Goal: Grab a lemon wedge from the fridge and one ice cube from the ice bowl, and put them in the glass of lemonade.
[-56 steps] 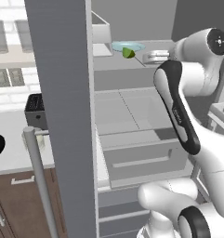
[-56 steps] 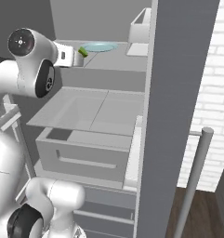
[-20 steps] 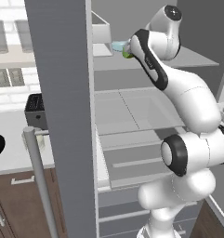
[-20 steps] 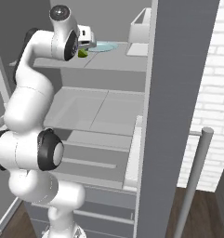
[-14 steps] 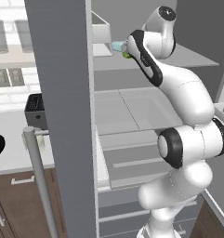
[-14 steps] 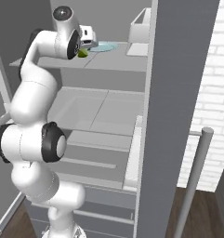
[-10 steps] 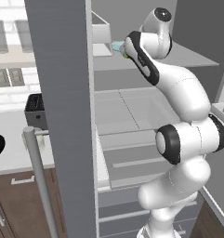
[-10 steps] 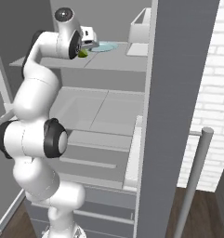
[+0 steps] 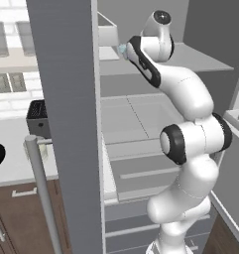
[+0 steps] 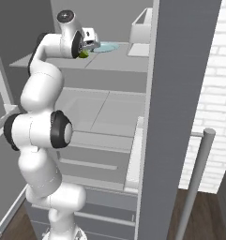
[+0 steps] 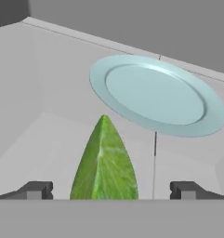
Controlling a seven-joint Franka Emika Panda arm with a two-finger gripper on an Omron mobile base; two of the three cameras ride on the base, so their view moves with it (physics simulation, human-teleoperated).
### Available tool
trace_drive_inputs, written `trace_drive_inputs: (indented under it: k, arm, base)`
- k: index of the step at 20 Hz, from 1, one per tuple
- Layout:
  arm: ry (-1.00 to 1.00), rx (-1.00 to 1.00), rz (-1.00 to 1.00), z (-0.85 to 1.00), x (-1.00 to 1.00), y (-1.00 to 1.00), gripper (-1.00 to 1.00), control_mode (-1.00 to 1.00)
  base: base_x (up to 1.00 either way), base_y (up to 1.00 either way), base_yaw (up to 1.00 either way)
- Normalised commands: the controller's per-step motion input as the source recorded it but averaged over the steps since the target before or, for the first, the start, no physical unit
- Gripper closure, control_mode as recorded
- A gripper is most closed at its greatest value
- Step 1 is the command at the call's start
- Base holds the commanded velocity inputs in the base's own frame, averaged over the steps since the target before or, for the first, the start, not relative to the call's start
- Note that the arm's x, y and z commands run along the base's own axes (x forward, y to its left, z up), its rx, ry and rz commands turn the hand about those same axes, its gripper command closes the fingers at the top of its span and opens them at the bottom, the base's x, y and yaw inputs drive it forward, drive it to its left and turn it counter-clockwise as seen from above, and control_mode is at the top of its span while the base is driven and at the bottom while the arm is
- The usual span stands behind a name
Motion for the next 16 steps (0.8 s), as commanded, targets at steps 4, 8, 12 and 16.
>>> trace_drive_inputs:
  k: [4, 8, 12, 16]
  arm:
    - [0.04, -0.04, 0.0, -0.06, 0.31, 0.05, -1.0, -1.0]
    - [0.06, -0.04, 0.0, -0.09, 0.08, 0.04, 1.0, -1.0]
    - [0.09, -0.04, 0.0, -0.25, -0.11, 0.0, 1.0, -1.0]
    - [0.09, -0.05, 0.0, -0.47, -0.46, 0.0, 1.0, -1.0]
  base:
    - [0.0, 0.0, 0.0]
    - [0.0, 0.0, 0.0]
    - [0.0, 0.0, 0.0]
    - [0.0, 0.0, 0.0]
